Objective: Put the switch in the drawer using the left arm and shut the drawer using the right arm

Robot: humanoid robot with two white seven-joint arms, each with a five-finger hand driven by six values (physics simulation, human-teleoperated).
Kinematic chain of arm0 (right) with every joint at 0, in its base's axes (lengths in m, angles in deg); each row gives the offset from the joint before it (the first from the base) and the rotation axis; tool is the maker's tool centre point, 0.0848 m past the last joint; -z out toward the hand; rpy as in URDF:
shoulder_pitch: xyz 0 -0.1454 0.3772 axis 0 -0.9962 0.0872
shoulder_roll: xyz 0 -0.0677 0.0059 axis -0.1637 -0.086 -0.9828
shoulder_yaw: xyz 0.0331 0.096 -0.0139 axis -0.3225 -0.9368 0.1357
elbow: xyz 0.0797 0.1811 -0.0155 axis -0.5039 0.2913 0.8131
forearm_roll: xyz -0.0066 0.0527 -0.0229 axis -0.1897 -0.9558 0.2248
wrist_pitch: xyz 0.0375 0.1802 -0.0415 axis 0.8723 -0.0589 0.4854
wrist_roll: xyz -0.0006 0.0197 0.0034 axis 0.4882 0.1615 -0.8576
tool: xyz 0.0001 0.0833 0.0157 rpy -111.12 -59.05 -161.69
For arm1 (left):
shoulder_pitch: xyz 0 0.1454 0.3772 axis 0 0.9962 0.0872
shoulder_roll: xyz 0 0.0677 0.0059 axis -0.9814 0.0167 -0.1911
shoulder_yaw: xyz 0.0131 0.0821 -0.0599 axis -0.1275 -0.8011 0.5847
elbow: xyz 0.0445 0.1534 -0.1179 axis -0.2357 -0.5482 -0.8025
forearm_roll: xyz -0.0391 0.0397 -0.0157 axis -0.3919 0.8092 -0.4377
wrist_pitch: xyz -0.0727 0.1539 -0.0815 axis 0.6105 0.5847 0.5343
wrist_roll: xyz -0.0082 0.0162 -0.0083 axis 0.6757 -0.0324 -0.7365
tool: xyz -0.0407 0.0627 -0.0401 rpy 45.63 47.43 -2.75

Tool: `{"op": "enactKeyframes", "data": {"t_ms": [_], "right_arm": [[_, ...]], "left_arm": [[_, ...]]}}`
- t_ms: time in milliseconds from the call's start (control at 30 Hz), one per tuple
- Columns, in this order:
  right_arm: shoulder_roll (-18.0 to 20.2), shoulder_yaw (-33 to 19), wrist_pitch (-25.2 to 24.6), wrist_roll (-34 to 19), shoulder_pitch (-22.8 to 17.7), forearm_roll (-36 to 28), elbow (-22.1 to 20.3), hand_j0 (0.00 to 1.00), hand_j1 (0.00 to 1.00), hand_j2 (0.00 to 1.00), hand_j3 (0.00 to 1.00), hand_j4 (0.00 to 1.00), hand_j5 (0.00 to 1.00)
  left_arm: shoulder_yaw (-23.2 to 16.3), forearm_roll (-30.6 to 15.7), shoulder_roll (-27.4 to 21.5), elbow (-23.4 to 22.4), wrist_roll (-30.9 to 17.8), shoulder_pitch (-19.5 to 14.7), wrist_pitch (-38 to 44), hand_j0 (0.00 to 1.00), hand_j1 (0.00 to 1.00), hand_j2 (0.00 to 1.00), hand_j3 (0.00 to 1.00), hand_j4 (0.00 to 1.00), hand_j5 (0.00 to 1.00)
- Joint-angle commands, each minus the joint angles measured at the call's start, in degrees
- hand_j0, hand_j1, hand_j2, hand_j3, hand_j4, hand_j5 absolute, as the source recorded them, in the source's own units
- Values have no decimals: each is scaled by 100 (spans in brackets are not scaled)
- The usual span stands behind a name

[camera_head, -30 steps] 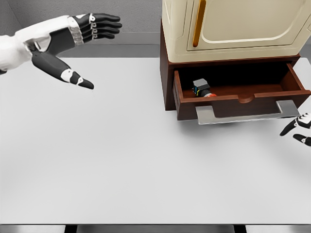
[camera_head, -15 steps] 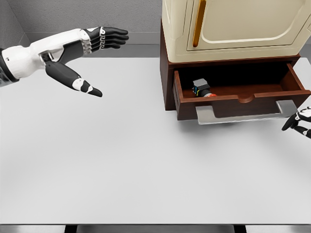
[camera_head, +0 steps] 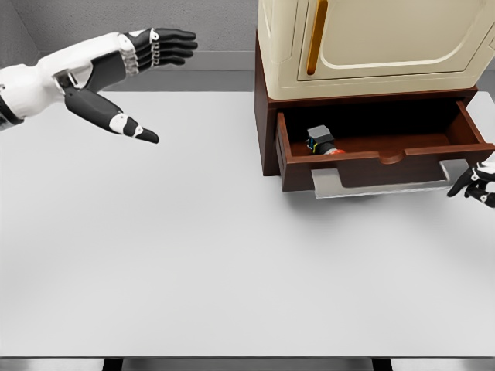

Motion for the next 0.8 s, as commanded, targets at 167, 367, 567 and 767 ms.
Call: {"op": "enactKeyframes", "data": {"t_ms": [167,367,567,767], "right_arm": [[-11,283,241,-111,246,402,74,47,47,47,47,47,47],[-11,476,241,-111,483,446,92,48,48,48,48,48,48],[-73,476,241,-111,439,463,136,49,49,49,49,49,49],[-433,28,241,-111,360,463,136,51,51,51,51,51,51]], "left_arm": [[46,215,264,1,1,79,38,100,100,100,100,100,100],[55,242,290,1,1,70,38,100,100,100,100,100,100],[63,242,290,1,1,79,38,100,100,100,100,100,100],[55,242,290,1,1,79,38,100,100,100,100,100,100]]}}
